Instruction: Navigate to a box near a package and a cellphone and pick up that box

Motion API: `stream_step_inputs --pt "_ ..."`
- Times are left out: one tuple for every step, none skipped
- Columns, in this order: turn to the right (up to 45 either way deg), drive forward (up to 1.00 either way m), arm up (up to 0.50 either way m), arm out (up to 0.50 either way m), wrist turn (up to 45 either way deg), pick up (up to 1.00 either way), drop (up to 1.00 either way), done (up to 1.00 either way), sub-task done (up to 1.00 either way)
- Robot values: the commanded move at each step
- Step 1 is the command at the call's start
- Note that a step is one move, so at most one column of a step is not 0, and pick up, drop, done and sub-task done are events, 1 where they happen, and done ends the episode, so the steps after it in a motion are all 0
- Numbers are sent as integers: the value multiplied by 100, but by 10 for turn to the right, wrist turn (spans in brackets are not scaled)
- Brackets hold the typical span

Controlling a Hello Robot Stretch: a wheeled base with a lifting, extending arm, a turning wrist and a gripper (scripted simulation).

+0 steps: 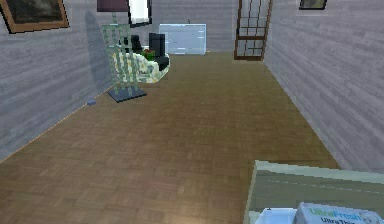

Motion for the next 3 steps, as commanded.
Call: stream_step_inputs --pt "0 0 0 0 450 0 0 0 0" --pt "0 0 0 0 120 0 0 0 0" --pt "0 0 -30 0 0 0 0 0 0"
